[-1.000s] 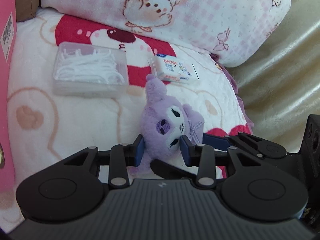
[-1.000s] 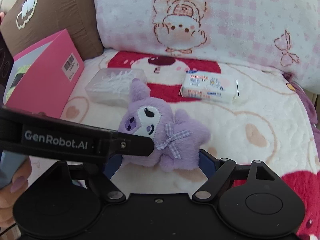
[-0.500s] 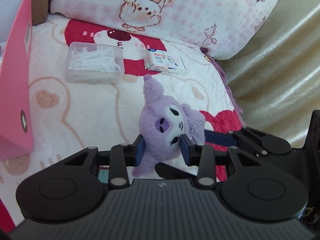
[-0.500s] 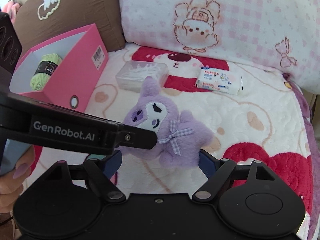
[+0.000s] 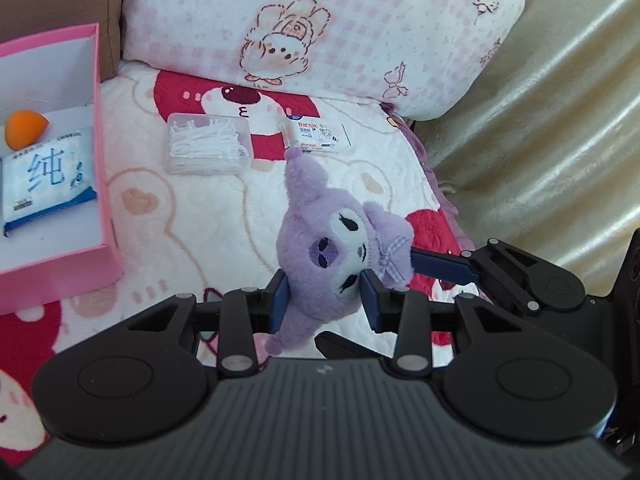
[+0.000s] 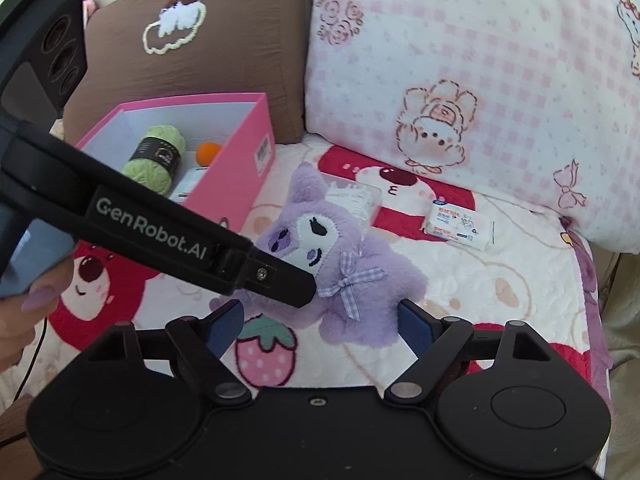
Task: Organize objects
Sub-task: 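Lift the purple plush with the left gripper and carry it over the box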
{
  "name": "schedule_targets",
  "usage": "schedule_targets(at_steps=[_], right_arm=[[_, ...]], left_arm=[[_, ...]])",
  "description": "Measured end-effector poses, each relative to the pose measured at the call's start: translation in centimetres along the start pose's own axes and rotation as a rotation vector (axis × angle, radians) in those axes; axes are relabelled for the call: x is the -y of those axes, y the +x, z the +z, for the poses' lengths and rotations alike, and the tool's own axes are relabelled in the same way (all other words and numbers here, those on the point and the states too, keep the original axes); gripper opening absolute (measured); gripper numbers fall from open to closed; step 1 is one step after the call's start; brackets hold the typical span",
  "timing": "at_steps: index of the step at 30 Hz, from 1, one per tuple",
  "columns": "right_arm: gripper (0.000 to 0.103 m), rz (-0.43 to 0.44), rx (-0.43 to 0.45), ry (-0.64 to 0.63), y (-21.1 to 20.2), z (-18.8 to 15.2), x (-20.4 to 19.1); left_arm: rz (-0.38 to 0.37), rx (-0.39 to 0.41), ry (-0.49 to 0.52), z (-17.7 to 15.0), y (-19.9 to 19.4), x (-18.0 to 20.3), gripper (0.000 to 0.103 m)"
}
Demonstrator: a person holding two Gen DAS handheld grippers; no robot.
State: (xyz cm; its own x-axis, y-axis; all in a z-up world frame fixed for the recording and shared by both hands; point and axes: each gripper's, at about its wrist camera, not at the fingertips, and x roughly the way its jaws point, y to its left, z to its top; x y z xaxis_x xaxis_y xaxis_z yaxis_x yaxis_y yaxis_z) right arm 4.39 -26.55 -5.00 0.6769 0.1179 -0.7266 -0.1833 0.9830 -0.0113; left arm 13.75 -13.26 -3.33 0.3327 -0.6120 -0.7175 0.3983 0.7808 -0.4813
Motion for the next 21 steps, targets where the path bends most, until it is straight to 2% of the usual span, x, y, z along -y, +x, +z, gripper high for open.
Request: schedule_targets(at_steps=[8,21], right_arm=[[0.088,0.048,0.018,-0.004,-2.4,0.5,-2.5],[0.088,0.104,0.015,-0.054,-5.4,1.7,-6.5]], left_arm=[[0.046,-0.011,0.111,-1.1,-4.4,1.1,0.037],[0.061,-0.014,0.114,-2.4,-9.9,0.8,0.037]])
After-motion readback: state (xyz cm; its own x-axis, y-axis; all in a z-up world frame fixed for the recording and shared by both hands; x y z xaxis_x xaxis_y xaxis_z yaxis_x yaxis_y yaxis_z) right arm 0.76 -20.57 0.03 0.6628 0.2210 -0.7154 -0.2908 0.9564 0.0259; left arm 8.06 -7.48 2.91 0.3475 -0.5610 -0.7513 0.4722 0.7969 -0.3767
